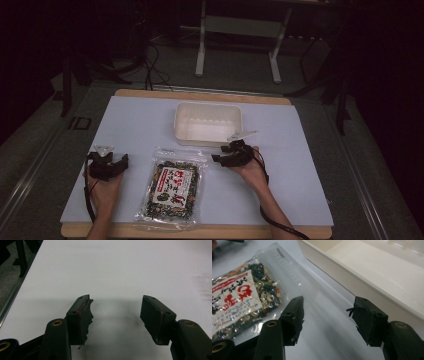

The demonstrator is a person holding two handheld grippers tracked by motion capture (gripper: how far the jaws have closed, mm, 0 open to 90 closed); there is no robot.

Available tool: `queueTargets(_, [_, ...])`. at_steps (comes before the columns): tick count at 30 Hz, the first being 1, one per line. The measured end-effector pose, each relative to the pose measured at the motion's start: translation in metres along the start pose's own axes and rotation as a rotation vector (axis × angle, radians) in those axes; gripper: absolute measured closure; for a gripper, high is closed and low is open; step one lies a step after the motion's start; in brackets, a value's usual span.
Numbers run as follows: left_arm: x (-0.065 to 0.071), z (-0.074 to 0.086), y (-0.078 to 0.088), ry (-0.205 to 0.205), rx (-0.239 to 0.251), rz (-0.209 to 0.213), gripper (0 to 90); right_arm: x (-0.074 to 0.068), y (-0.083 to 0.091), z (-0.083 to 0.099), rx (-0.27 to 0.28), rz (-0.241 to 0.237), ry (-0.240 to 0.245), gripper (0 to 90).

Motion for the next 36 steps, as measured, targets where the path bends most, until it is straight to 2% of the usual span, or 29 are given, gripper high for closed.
queueTargets(10, [0.0,0.0,0.0,-0.001,0.002,0.002,41.4,-0.013,-0.016,-0.012,0.0,-0.041,0.001,40.9])
queueTargets(15, [0.0,0.0,0.0,-0.001,0.002,0.002,41.3,-0.018,-0.031,-0.014,-0.02,-0.068,-0.007,41.0])
queueTargets(21, [0.0,0.0,0.0,-0.002,0.0,0.001,41.2,-0.024,-0.045,-0.015,-0.042,-0.114,-0.017,42.0])
queueTargets(25, [0.0,0.0,0.0,-0.001,-0.001,0.002,41.1,-0.026,-0.052,-0.017,-0.045,-0.166,-0.03,44.6])
queueTargets(31, [0.0,0.0,0.0,-0.002,-0.001,0.003,40.8,-0.032,-0.047,-0.02,-0.026,-0.207,0.005,50.3])
queueTargets(36, [0.0,0.0,-0.001,-0.002,-0.001,0.004,40.7,-0.036,-0.036,-0.023,0.002,-0.229,0.071,58.9])
Point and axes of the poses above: each handheld gripper's, and its own axes: y roughly backward along the jaws, z roughly out of its underside, x roughly to its right, the point moved 1 cm from there along -y, roughly forward along the jaws, and after that the axes turned 15 degrees about z, right-handed, at the moved point
